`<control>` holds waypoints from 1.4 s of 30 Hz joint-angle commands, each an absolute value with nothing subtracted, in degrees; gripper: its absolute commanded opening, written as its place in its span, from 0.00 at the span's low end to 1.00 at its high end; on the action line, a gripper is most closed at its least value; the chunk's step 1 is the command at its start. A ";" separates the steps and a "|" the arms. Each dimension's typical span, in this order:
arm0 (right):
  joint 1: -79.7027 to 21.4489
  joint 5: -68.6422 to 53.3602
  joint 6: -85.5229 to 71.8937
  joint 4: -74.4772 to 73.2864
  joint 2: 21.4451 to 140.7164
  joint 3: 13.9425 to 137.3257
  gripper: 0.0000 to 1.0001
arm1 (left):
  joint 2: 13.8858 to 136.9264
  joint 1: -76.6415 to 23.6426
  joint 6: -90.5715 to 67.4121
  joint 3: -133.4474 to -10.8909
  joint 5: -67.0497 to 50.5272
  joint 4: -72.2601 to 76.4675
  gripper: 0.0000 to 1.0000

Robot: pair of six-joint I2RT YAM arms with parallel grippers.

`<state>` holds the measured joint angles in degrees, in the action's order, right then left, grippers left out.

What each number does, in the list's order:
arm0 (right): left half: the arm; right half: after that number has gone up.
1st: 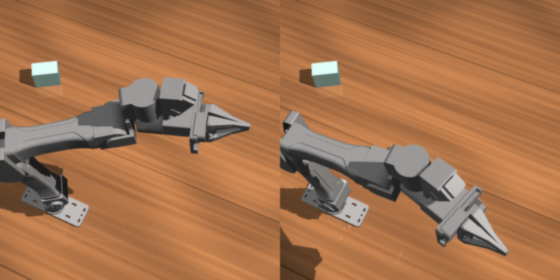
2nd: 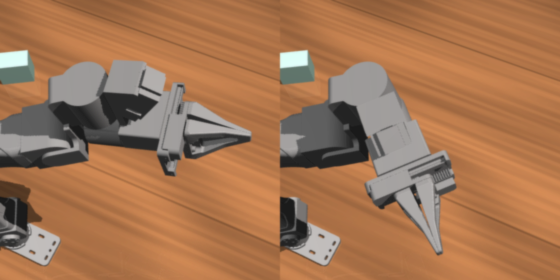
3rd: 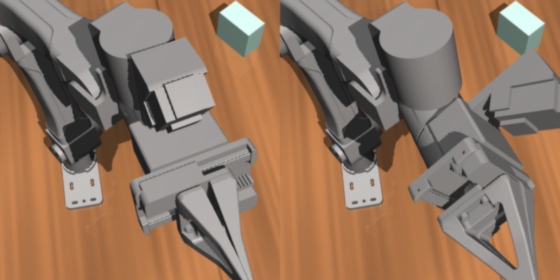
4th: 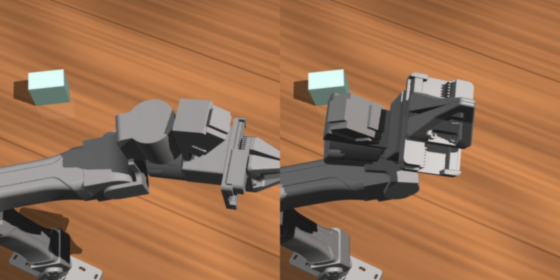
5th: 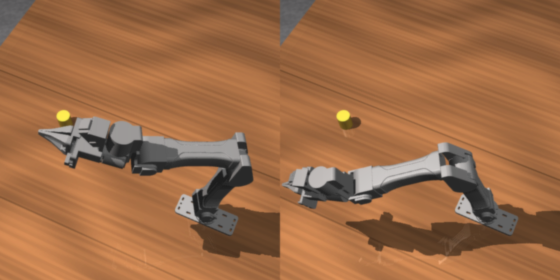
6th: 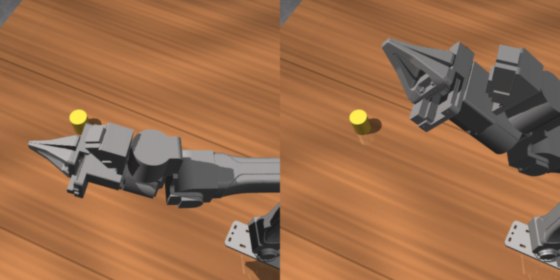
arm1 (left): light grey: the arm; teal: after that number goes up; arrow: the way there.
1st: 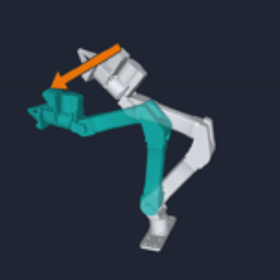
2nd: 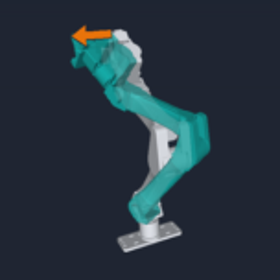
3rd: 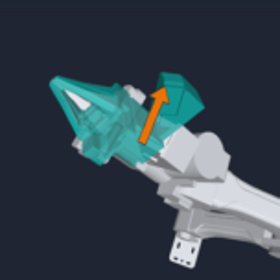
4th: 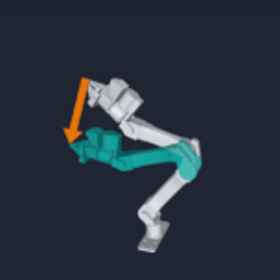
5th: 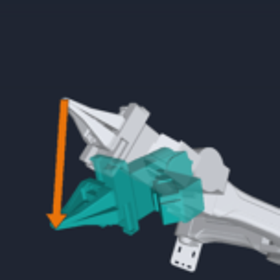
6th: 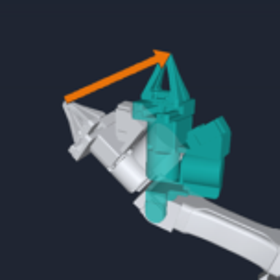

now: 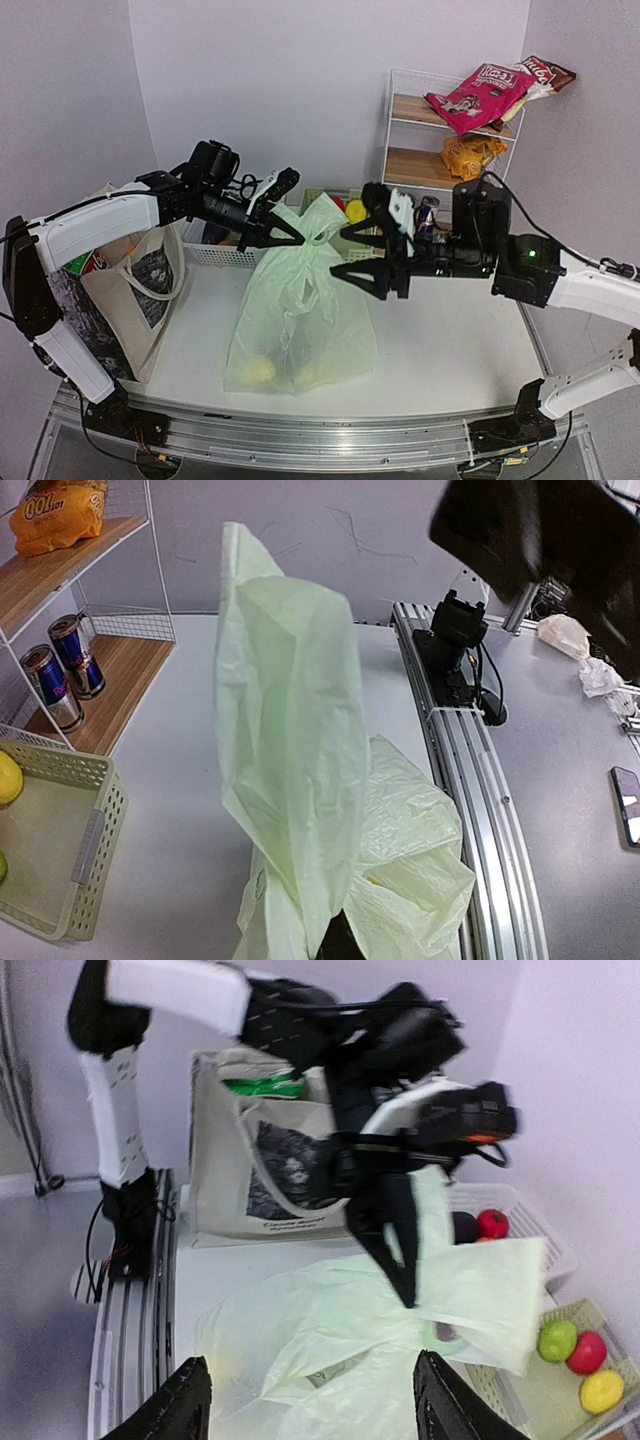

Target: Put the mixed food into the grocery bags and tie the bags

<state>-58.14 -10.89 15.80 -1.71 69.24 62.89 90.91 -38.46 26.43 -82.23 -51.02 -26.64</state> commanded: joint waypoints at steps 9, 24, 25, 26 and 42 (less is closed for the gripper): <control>-58.75 -4.51 39.91 4.04 82.78 70.19 0.70 | 92.99 -38.23 25.91 -87.88 -54.58 -31.03 0.00; -53.03 -10.73 33.69 4.11 88.14 72.29 0.72 | 94.48 -38.24 28.43 -90.15 -56.38 -33.59 0.00; -53.02 -11.66 33.75 3.89 88.37 72.49 0.72 | 94.71 -38.23 28.62 -90.44 -56.42 -33.83 0.00; -53.06 -12.49 33.92 3.49 88.62 72.77 0.71 | 94.97 -38.23 28.80 -90.80 -56.49 -34.06 0.00; -53.11 -10.83 49.35 -13.51 92.26 79.87 0.74 | 99.10 -38.22 31.31 -97.35 -58.41 -40.65 0.00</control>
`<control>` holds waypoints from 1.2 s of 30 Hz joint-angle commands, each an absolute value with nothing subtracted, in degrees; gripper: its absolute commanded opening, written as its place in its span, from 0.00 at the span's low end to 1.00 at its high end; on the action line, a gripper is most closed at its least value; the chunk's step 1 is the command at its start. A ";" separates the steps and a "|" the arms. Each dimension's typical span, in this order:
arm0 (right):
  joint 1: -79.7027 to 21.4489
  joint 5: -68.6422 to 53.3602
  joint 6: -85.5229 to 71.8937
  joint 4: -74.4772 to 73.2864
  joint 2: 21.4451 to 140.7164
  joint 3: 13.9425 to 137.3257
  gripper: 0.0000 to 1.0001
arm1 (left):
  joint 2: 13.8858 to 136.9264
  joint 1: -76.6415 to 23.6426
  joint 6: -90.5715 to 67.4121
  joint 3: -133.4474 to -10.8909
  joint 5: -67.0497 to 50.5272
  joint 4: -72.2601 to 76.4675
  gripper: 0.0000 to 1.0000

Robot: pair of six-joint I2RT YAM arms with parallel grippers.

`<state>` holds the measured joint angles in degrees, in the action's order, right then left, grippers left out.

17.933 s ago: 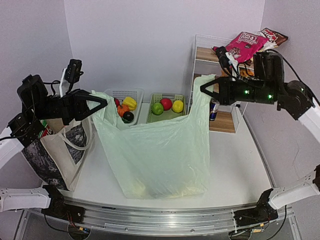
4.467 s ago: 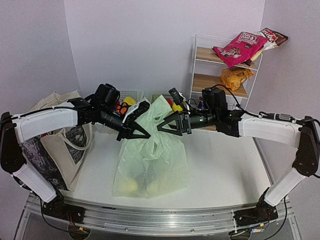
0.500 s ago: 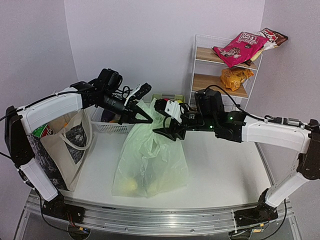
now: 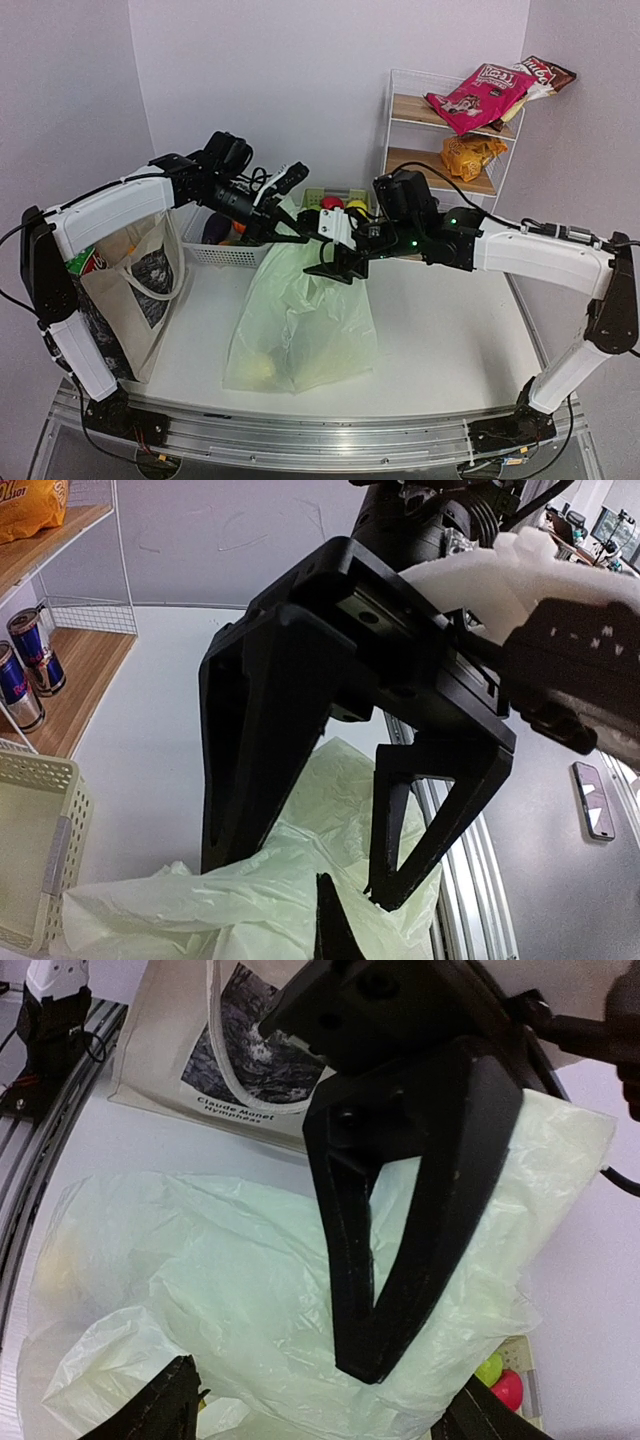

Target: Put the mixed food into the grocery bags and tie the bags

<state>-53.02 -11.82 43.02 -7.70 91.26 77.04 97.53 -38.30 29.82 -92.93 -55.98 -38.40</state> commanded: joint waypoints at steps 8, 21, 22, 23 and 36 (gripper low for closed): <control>-53.16 -9.13 52.55 -11.85 94.53 79.73 0.75 | 100.85 -38.23 30.47 -98.82 -60.93 -41.04 0.00; -51.50 -13.22 58.78 -21.25 93.57 83.16 0.77 | 104.29 -37.88 35.01 -102.87 -61.92 -46.41 0.00; -51.49 -12.67 58.88 -20.98 93.98 82.82 0.77 | 104.53 -37.88 34.38 -103.29 -62.72 -46.32 0.00; -51.51 -11.93 58.74 -20.42 94.39 82.47 0.76 | 104.67 -37.89 33.87 -103.65 -63.28 -46.24 0.00; -51.71 -7.63 53.87 -1.87 99.04 79.01 0.71 | 105.23 -37.89 28.55 -102.77 -66.22 -41.82 0.00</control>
<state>-51.53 -9.18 56.13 -9.28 96.44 79.84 104.95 -37.87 30.78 -100.84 -63.08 -45.14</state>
